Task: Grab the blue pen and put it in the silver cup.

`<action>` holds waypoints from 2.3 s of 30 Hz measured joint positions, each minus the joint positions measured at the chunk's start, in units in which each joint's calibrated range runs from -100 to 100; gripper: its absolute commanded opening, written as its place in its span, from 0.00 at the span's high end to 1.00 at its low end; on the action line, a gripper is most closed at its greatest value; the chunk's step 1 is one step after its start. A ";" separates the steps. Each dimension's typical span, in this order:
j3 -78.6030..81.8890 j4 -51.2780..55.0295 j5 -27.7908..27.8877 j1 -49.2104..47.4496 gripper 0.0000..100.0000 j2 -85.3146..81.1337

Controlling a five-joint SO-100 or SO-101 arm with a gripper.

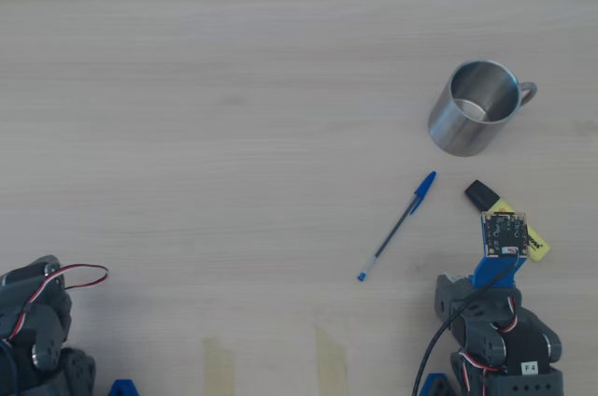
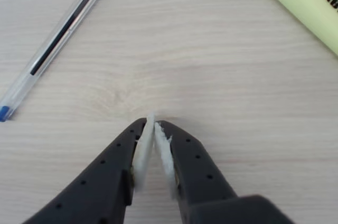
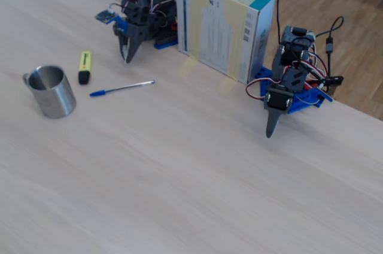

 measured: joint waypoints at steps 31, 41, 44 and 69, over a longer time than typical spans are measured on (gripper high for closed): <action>0.00 -2.10 -0.05 0.00 0.97 0.50; 0.00 -5.55 -0.26 -0.75 0.73 0.50; 0.00 -7.82 -0.26 -2.51 0.71 0.50; -6.67 -34.55 -16.66 -12.79 0.70 24.09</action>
